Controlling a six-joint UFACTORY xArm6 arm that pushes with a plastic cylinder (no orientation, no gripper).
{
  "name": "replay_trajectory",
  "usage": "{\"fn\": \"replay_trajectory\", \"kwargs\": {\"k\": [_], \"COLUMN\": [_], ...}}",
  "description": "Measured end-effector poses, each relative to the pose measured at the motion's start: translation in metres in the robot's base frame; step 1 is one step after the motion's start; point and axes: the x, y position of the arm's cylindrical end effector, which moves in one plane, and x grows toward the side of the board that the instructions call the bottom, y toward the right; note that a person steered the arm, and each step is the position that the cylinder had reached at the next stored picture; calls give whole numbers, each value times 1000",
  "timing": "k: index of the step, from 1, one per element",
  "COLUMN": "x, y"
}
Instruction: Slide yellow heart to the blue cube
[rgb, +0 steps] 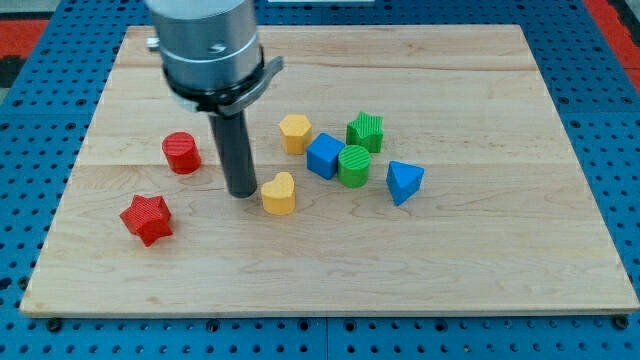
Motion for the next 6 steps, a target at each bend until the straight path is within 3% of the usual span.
{"fn": "replay_trajectory", "kwargs": {"k": [2, 6], "x": [28, 6], "y": [39, 60]}}
